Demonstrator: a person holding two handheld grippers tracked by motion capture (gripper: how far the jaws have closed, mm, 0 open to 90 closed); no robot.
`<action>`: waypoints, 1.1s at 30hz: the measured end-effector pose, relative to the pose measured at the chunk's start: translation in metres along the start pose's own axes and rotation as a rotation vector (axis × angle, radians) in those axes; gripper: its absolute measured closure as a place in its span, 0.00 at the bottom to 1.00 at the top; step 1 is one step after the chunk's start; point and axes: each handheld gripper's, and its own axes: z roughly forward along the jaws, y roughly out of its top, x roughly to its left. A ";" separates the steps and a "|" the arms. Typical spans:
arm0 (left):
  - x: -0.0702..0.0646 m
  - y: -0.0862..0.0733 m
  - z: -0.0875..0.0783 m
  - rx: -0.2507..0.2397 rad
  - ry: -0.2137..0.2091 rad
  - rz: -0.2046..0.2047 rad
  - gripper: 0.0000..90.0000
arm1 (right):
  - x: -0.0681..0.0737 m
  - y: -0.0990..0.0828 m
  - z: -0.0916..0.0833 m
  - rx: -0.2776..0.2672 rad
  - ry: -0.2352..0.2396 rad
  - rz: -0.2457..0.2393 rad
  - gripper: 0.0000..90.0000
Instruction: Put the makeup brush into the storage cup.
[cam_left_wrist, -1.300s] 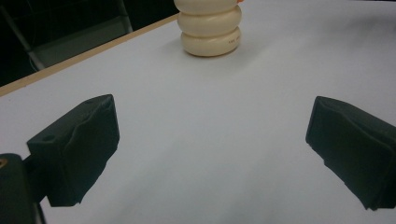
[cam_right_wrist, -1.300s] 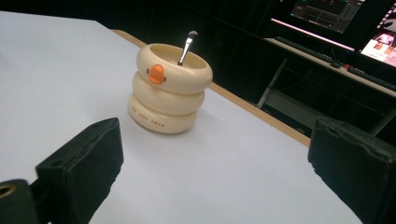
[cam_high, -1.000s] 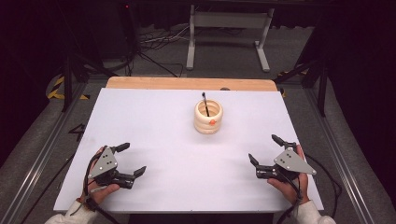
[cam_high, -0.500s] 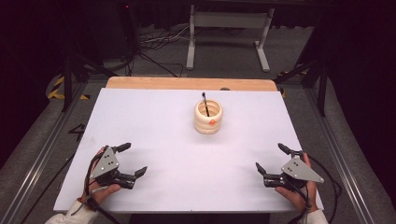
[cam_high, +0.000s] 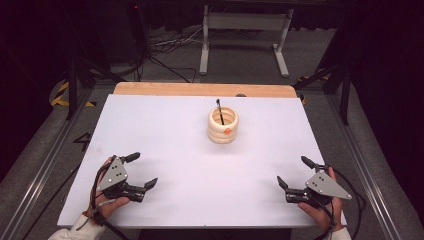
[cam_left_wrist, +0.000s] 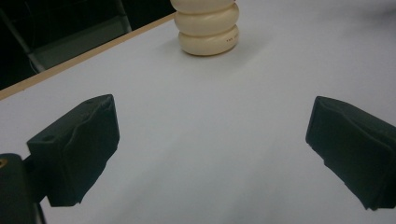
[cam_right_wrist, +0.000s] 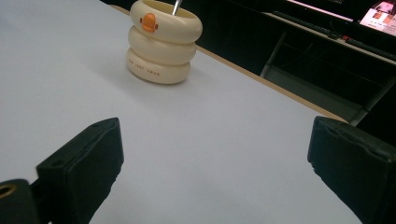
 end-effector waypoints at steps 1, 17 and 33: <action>0.000 0.000 0.000 -0.001 0.000 0.004 0.04 | 0.000 0.000 0.000 0.000 0.000 0.002 0.04; -0.001 0.001 -0.001 0.003 0.001 0.008 0.04 | 0.000 0.006 -0.005 -0.027 -0.002 0.007 0.05; -0.001 0.001 0.002 0.001 -0.002 -0.002 0.05 | 0.000 0.006 -0.007 -0.035 0.004 0.026 0.04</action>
